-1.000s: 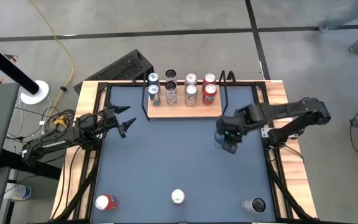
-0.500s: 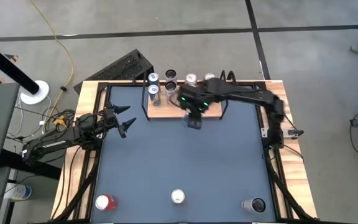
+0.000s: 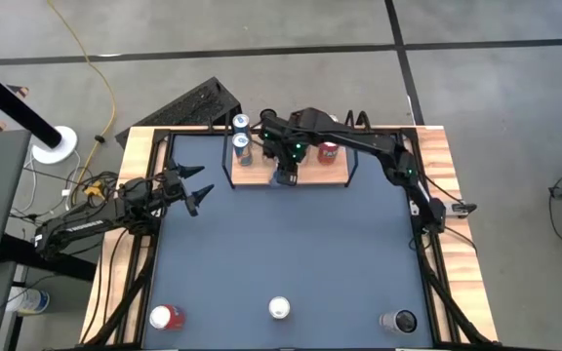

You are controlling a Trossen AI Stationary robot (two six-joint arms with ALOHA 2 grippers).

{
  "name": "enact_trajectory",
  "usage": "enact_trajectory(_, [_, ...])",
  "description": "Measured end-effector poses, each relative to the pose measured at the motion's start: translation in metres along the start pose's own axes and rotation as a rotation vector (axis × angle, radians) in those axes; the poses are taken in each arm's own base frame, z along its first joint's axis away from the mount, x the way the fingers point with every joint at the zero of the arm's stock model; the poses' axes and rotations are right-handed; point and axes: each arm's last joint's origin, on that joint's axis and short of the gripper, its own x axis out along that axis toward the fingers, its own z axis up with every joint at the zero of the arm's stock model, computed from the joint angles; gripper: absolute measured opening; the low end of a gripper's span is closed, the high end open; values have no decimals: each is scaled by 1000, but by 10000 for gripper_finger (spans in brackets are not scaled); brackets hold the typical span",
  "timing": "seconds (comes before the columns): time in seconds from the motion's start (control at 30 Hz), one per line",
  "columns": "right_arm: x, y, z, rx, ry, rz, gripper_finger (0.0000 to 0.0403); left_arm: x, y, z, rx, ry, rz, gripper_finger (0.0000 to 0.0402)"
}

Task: Place canned beverage on shelf
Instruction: Put the blue soda can onto the shelf aligned with the other blue soda cans

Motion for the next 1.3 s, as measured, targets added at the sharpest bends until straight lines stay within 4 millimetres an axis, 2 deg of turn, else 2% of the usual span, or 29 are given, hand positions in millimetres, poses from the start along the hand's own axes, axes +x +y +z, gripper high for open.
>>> enact_trajectory(0.67, [-1,-10,-3,-77,33,-62,199,0,0,0,0,0,0,327])
enact_trajectory(1.07, [0,-10,-3,-95,36,-59,289,0,0,0,0,0,0,327])
enact_trajectory(1.3, [0,-10,-3,-95,29,-60,299,0,0,0,0,0,0,327])
